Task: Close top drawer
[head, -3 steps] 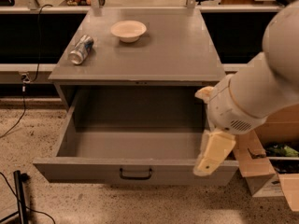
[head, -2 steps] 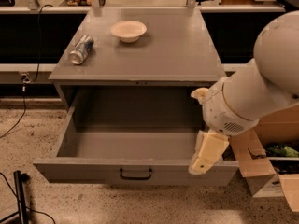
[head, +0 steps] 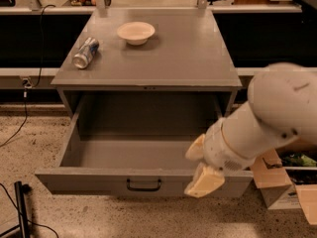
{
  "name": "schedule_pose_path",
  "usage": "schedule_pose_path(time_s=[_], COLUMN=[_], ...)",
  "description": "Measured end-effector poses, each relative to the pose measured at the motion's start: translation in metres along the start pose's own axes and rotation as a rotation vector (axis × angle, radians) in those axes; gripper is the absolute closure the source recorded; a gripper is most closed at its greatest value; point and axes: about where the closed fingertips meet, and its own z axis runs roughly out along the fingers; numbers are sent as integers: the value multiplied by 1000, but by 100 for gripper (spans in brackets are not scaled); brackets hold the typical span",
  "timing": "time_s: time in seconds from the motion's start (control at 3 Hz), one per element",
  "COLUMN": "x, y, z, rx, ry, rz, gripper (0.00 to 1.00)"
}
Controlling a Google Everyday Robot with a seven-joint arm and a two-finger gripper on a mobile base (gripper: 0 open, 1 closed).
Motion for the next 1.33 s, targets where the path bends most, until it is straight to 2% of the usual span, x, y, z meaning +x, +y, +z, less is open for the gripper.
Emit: schedule_pose_path(time_s=[0.33,0.67,1.0,1.33], x=[12,23,27,26], y=[34,62,66,66], z=[33,75,82,81], rx=[-74,-104,-99,-99], ry=[-33,-22,-16,-16], rz=[16,14,16,16], gripper=[63,86,100,100])
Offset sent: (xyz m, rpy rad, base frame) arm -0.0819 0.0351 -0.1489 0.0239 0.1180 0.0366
